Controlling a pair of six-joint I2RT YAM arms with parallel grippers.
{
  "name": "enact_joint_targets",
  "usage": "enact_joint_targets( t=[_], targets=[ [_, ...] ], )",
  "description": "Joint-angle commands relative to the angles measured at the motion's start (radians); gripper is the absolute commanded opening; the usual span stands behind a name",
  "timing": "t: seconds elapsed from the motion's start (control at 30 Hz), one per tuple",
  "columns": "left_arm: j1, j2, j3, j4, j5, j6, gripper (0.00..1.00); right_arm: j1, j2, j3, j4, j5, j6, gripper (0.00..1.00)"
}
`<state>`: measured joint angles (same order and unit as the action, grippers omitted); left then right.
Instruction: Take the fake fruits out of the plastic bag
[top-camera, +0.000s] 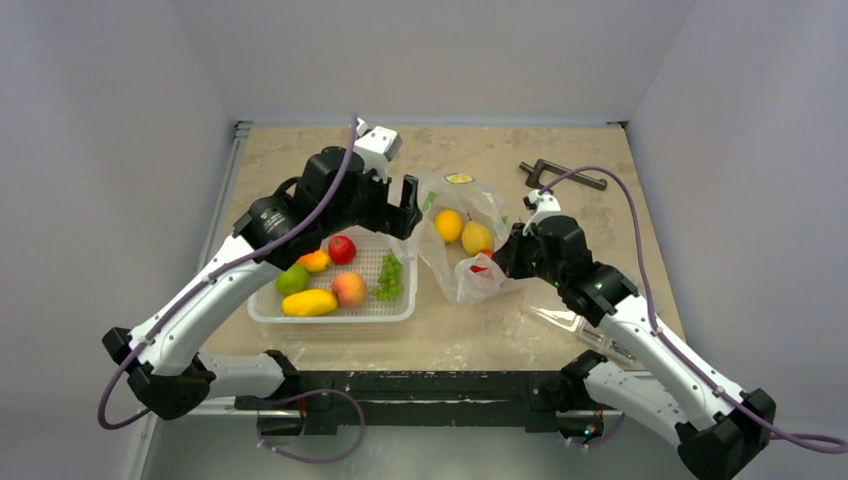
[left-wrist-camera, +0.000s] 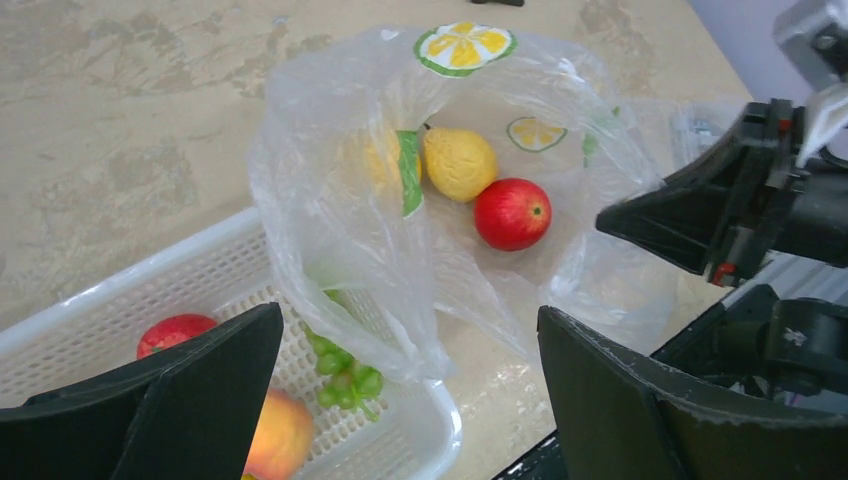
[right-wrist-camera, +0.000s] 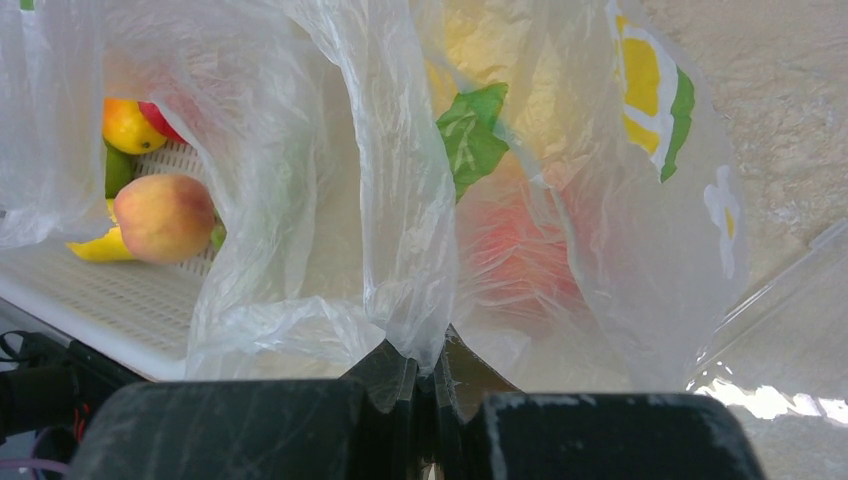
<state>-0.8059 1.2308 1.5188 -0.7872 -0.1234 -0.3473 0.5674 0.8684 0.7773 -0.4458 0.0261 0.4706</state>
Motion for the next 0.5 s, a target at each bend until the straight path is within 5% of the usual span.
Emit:
enact_joint_targets(
  t=[0.0, 0.3, 0.33, 0.43, 0.47],
  targets=[
    [0.067, 0.082, -0.003, -0.009, 0.036, 0.080, 1.00, -0.001, -0.020, 0.006, 0.030, -0.023, -0.026, 0.00],
    [0.150, 0.462, 0.220, -0.014, 0.146, 0.169, 0.96, 0.000, -0.030, 0.009, 0.013, 0.032, -0.032, 0.00],
    [0.151, 0.519, 0.270, -0.023, 0.139, 0.177, 0.82, 0.000, -0.016, 0.011, 0.001, 0.062, -0.033, 0.00],
    [0.151, 0.699, 0.499, -0.116, -0.020, 0.137, 0.02, -0.001, 0.074, 0.027, -0.060, 0.206, 0.020, 0.00],
    [0.152, 0.754, 0.592, -0.144, -0.069, 0.107, 0.00, -0.001, 0.111, 0.037, -0.085, 0.256, 0.041, 0.00]
  ],
)
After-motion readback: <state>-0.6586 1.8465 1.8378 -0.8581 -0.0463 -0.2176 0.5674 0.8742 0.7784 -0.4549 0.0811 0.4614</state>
